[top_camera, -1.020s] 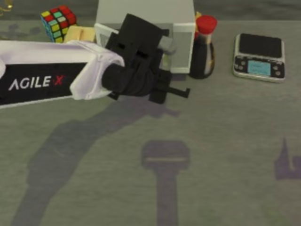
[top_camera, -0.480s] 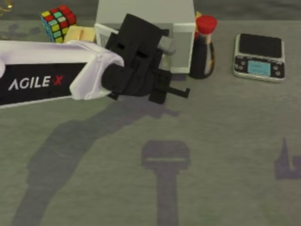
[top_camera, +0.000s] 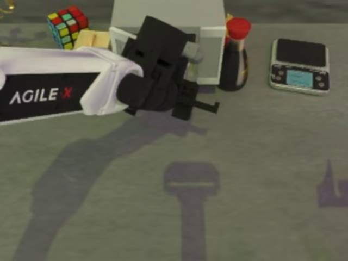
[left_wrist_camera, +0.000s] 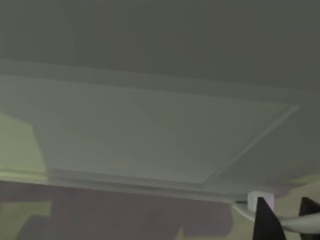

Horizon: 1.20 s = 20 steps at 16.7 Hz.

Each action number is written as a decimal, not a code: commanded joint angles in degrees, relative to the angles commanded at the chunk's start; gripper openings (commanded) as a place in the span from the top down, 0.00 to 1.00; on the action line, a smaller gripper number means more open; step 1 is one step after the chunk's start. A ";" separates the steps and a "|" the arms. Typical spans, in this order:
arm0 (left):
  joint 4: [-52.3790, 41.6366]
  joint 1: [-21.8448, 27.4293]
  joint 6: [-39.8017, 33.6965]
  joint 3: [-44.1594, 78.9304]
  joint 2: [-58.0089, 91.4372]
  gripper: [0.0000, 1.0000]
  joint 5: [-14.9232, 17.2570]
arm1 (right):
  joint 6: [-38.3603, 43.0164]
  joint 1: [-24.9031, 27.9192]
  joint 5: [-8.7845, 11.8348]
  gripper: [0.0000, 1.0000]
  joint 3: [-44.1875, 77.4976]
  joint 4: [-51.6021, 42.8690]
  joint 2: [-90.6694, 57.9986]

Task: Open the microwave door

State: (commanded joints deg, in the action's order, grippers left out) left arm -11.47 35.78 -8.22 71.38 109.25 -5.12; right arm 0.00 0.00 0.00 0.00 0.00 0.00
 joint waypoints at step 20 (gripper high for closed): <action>0.89 -1.09 3.28 -2.50 -1.81 1.00 2.80 | 0.00 0.00 0.00 0.00 0.00 0.00 0.00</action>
State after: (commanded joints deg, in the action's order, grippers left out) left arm -10.58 34.69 -4.95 68.88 107.44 -2.31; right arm 0.00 0.00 0.00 0.00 0.00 0.00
